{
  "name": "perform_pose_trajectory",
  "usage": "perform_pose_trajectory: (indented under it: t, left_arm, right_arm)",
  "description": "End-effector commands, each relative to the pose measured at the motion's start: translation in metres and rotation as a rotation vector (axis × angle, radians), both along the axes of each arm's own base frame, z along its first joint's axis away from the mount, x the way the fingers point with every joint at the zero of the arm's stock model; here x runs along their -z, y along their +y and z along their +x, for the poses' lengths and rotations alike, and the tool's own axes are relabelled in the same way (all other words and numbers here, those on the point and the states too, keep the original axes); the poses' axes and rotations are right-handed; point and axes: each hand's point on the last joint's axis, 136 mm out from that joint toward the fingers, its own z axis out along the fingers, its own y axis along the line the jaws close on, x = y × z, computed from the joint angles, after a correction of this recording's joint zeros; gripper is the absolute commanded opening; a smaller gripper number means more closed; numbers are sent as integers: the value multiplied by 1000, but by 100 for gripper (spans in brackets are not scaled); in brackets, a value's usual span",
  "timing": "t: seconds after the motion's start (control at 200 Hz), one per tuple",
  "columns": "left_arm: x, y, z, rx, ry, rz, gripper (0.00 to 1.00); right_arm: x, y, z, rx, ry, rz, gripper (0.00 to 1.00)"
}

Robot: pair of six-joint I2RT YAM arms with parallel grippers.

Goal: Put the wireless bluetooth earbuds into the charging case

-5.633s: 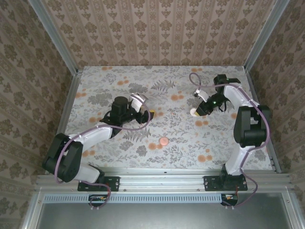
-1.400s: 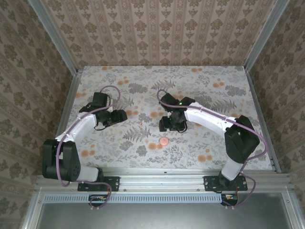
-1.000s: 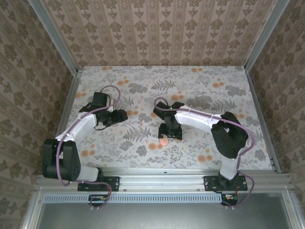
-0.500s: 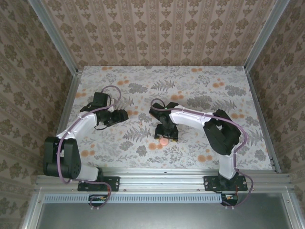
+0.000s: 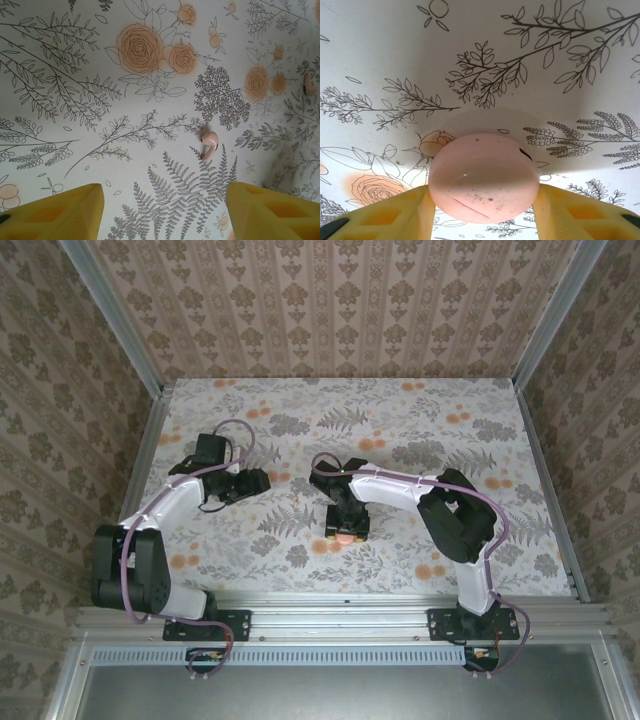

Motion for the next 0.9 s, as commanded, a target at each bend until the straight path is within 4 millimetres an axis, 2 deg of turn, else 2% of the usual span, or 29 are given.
perform_pose_trajectory:
  t: [0.0,0.45,0.895]
  left_arm:
    - [8,-1,-3,19,20,-13,66]
    - [-3,-2,-4,35,-23,-17,66]
    - [-18,1,-14,34,-90,-19,64]
  right_arm:
    - [6,-6,-6,3,18,-35,50]
    - [-21,-1,15,39,-128,56,43]
    - [-39,24,26,136,-224,273,41]
